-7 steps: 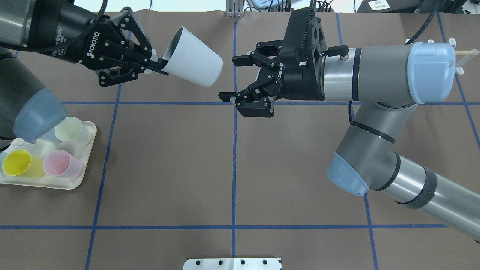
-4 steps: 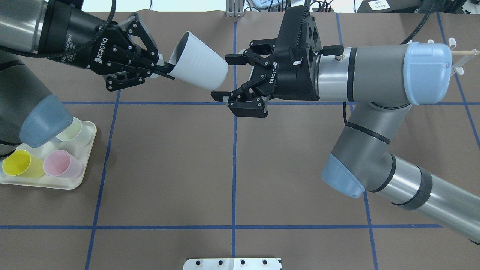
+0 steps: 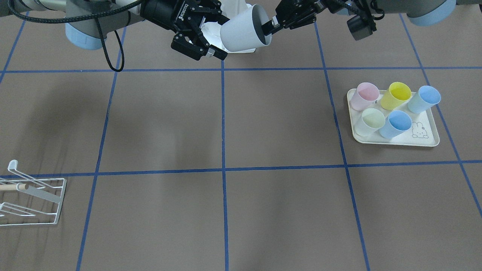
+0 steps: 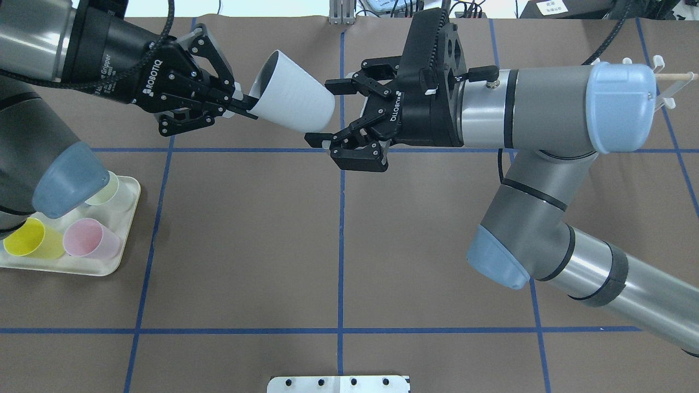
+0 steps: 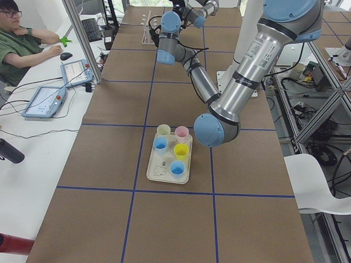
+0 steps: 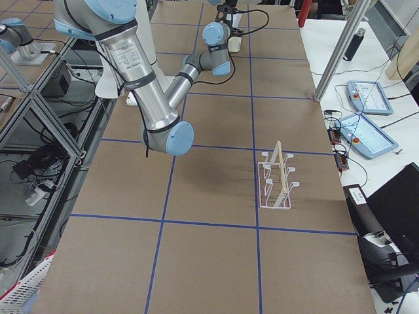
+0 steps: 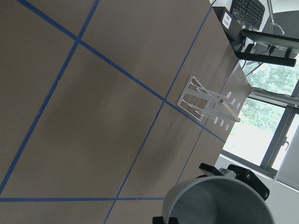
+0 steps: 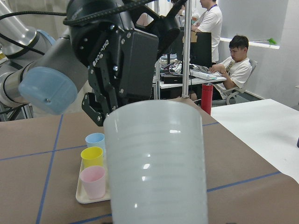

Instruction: Transfer IKEA cup to right arm and place on rack

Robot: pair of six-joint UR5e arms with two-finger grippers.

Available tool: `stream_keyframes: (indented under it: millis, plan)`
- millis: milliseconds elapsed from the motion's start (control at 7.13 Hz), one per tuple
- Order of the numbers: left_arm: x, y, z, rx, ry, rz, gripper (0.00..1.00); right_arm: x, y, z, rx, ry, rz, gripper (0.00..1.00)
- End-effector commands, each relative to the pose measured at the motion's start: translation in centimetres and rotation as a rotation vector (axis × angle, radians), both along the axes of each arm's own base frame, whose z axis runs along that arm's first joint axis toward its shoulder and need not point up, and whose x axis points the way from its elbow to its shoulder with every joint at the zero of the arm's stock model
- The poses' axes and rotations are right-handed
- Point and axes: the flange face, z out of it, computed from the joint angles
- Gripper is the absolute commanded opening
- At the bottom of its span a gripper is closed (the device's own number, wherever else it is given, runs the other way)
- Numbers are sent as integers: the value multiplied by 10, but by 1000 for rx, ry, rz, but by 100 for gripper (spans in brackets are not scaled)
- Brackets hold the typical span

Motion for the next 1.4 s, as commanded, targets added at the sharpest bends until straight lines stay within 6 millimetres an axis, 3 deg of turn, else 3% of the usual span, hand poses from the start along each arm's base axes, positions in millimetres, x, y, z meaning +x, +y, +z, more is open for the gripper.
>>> stream_keyframes:
  millis: [0, 701, 1262]
  plan:
    - [2, 0, -1, 0, 3, -9, 0, -2, 2, -2, 3, -3, -5, 84]
    - [7, 2, -1, 3, 5, -11, 0, -6, 6, -3, 2, -4, -17, 72]
    - [8, 2, -1, 6, 5, -10, 0, -6, 7, -2, 1, -5, -17, 44]
